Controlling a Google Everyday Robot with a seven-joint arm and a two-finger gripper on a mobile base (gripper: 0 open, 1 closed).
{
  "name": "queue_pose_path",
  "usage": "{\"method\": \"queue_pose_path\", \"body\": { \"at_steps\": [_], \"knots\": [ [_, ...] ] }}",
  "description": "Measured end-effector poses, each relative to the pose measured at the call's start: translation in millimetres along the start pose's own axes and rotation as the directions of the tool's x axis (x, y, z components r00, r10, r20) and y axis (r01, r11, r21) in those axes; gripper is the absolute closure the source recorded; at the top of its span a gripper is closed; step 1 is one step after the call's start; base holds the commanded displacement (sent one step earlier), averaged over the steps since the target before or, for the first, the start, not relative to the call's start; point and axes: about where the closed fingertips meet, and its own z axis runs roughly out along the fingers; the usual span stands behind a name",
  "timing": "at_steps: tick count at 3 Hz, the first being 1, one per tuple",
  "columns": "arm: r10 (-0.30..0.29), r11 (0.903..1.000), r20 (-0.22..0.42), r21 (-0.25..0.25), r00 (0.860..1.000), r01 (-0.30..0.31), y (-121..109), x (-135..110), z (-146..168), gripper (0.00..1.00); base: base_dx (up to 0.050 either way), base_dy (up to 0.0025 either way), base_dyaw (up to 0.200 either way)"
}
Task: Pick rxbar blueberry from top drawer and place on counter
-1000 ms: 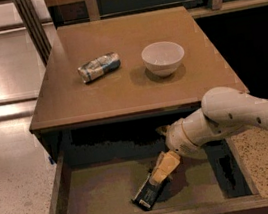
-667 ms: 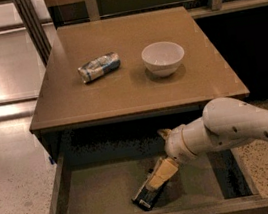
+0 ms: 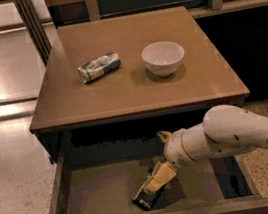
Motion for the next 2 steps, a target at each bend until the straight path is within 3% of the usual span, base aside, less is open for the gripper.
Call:
{"method": "queue_pose_path", "body": {
  "at_steps": [2],
  "knots": [
    [-0.066, 0.9967, -0.050, -0.051, 0.997, 0.064, -14.5, 20.0, 11.9, 0.00, 0.000, 0.00000, 0.000]
  ]
}}
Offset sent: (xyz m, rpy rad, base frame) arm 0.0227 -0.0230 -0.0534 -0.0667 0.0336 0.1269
